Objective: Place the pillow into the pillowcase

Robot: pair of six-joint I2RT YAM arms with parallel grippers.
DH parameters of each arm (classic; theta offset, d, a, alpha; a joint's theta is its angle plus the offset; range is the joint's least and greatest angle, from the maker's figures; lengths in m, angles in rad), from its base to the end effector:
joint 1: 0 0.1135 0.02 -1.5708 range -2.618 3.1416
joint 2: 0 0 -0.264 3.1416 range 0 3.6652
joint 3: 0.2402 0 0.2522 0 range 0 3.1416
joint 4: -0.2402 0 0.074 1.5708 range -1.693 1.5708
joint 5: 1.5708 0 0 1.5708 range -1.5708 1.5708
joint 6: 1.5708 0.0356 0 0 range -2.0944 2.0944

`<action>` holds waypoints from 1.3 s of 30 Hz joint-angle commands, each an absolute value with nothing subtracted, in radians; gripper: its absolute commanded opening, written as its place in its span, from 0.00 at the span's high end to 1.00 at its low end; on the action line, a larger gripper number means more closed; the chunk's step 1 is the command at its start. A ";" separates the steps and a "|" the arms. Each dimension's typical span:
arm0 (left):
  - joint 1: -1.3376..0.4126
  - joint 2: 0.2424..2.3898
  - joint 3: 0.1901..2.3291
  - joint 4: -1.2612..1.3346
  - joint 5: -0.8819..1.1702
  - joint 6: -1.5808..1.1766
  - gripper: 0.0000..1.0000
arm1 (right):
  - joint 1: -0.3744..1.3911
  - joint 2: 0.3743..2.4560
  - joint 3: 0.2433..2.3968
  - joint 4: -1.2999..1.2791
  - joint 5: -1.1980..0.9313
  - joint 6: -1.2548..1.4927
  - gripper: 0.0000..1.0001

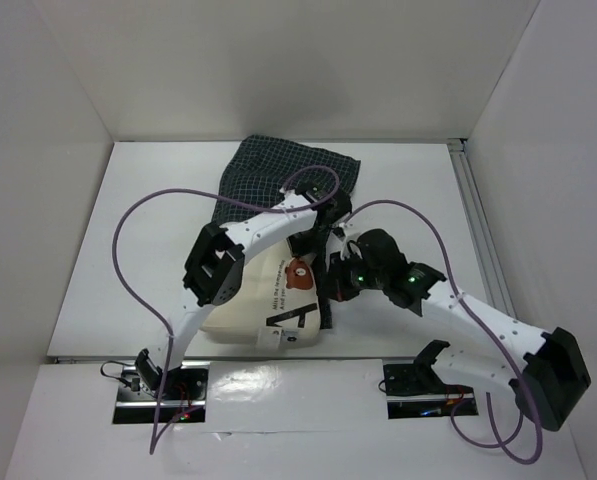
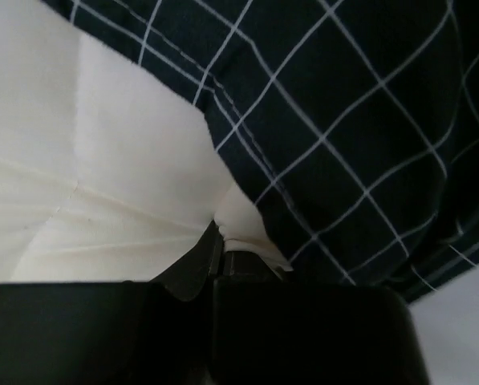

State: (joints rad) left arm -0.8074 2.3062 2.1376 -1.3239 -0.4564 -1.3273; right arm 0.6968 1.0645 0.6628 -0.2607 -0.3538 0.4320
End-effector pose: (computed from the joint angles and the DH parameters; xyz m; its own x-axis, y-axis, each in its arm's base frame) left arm 0.3273 -0.3193 0.2217 -0.7725 -0.4528 -0.4453 -0.5183 0.8547 0.0300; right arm 0.1651 0.1542 0.2378 -0.7681 -0.1306 -0.6269 -0.5395 0.6593 0.5237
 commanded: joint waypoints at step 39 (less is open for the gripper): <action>-0.446 1.230 1.111 -0.793 -0.154 -0.862 0.14 | 0.522 1.282 0.979 -0.558 0.213 0.368 1.00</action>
State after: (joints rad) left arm -0.4553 1.2785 1.1656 -0.9356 -0.2829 -0.8948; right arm 0.6266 1.3331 0.8982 -0.4847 0.0650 0.4263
